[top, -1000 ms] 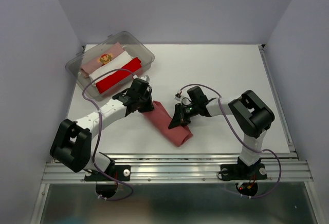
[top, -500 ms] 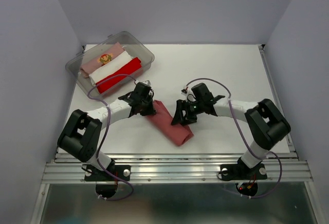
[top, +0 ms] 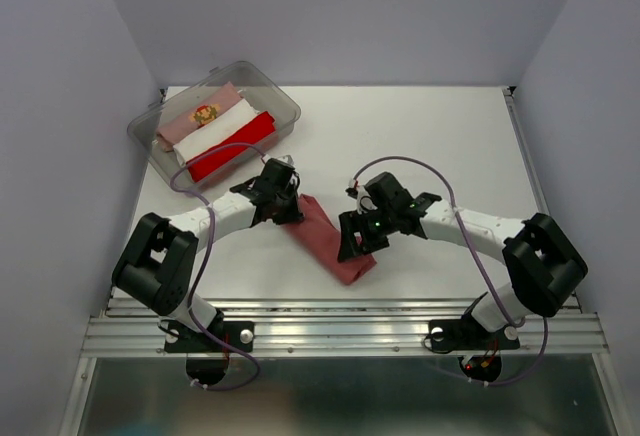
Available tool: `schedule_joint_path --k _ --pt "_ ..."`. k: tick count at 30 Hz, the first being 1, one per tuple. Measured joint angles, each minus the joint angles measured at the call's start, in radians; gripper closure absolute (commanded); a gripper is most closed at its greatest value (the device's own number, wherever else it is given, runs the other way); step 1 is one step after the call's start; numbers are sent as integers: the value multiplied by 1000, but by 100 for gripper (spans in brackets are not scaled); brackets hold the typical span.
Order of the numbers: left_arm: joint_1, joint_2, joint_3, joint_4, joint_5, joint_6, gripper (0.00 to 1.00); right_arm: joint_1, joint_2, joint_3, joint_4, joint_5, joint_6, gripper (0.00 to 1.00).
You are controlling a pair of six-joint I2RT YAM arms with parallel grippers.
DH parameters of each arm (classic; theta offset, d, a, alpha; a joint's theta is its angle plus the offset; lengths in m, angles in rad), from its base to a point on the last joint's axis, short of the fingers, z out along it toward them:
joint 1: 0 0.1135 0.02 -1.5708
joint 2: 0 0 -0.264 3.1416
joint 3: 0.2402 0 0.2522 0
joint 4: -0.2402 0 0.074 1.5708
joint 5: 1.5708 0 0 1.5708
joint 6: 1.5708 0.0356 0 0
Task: Roll the t-shirts
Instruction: Roll the T-shirt to the center of the board.
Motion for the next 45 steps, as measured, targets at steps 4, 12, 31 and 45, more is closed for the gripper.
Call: schedule_joint_path --k 4,12,31,45 --pt "-3 0 0 -2 -3 0 100 39 35 -4 9 6 6 54" --pt "-4 0 29 -31 -12 3 100 41 32 -59 63 -2 60 99" --pt "-4 1 60 -43 -11 10 100 39 -32 -237 232 68 167 52" --pt "3 -159 278 -205 -118 22 97 151 -217 130 -194 468 33 30"
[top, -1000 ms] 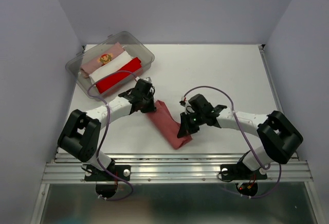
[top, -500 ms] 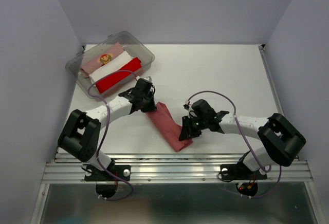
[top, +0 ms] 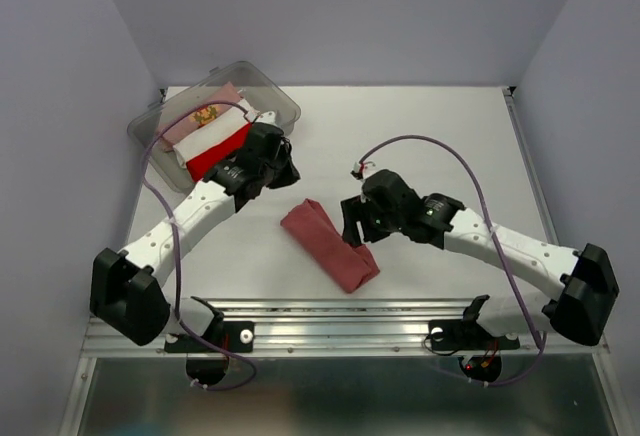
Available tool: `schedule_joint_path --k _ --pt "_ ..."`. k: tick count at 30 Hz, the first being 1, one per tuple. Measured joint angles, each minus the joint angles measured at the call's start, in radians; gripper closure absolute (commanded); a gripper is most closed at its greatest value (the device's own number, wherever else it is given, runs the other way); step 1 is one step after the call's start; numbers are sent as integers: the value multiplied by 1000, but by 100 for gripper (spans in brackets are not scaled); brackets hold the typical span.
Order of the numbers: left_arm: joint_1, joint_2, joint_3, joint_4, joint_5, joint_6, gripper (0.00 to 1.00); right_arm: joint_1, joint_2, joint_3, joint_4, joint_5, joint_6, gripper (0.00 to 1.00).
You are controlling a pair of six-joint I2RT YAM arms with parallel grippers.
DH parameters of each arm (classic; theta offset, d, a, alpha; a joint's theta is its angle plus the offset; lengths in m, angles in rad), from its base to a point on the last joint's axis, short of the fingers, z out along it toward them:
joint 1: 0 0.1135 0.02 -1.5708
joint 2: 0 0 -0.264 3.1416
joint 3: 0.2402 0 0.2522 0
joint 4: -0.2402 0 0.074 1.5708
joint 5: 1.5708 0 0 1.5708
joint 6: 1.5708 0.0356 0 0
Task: Roll the t-shirts
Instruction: Roll the T-shirt to the center of the board.
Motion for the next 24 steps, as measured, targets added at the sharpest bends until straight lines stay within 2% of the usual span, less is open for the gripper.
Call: schedule_joint_path --k 4,6,10,12,16,24 --pt "27 -63 19 -37 -35 -2 97 167 88 93 -51 188 -16 30" --pt "55 -81 18 -61 -43 -3 96 276 192 156 -65 288 -33 29" --pt "165 -151 -10 -98 -60 -5 96 391 380 266 -88 453 -85 29" --pt "219 -189 -30 -117 -73 -3 96 423 464 309 -95 518 -116 29" --pt "256 -228 -55 -144 -80 1 96 436 576 352 -93 632 -167 28" --pt "268 -233 -106 -150 -70 5 96 436 649 338 -64 741 -210 23"
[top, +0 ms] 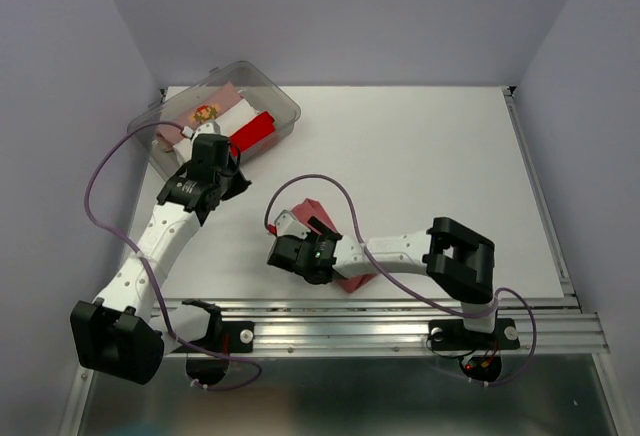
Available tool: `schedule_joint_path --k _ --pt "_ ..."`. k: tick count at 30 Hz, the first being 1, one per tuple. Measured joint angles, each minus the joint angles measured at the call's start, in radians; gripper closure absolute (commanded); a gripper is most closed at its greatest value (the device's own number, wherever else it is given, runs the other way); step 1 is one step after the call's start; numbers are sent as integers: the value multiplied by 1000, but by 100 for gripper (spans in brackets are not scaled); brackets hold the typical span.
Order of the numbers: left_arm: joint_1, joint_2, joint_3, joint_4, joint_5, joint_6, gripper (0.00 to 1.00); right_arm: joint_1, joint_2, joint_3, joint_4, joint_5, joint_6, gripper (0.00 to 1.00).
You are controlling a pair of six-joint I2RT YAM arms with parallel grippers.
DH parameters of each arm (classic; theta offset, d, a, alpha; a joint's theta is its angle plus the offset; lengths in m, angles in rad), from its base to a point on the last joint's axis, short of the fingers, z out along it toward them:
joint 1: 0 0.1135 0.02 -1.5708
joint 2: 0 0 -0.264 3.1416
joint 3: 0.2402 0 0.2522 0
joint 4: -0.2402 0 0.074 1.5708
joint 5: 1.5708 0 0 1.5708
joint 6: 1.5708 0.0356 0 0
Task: Roll the t-shirts
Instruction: Roll the T-shirt to the center of the board.
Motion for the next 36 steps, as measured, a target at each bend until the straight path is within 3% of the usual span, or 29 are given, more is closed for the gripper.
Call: schedule_joint_path --k 7,14,19,27,36 --pt "0 4 -8 2 17 1 96 4 9 -89 116 20 -7 26" --pt "0 7 -12 6 26 3 96 9 3 -150 223 8 5 62" --pt "0 8 -21 7 32 3 96 -18 -71 -234 314 -53 6 69" --pt "0 10 -23 13 50 3 96 -195 -285 -431 499 -510 -16 73" --pt "-7 12 -61 37 103 21 94 -321 -328 -496 584 -965 -16 75"
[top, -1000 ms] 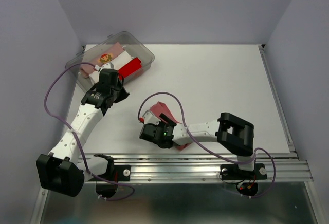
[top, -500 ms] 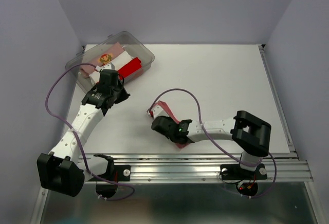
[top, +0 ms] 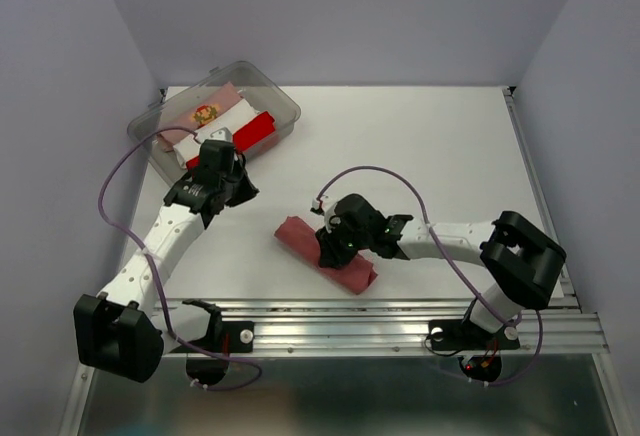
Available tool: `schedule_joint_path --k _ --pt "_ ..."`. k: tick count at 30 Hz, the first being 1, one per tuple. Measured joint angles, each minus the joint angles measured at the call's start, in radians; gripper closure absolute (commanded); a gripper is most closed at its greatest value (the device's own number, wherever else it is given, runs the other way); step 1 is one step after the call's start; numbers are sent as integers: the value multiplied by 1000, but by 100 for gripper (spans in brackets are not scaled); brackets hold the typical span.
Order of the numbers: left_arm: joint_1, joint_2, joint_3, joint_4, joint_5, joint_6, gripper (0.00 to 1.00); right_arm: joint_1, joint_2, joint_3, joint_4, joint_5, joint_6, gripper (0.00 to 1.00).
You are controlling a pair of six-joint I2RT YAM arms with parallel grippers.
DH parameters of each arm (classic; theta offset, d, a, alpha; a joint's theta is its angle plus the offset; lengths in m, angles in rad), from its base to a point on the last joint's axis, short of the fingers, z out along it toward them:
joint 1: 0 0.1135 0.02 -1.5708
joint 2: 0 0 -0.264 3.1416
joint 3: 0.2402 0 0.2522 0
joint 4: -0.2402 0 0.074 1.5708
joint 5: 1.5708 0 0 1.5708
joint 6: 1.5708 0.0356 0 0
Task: Roll the t-shirts
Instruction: Roll the T-shirt to the center of the board.
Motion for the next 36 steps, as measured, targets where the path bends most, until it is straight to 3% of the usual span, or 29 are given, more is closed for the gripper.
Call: schedule_joint_path --k 6,13,23,36 --pt "-109 -1 -52 18 31 -6 94 -89 5 -5 -1 -227 16 74" --pt "-248 -1 -160 91 124 -70 94 -134 50 -4 10 -342 19 74" --pt "-279 83 -208 205 174 -116 94 -143 93 20 11 -397 18 75" --pt "-282 249 -255 308 123 -166 97 -158 122 34 12 -395 37 71"
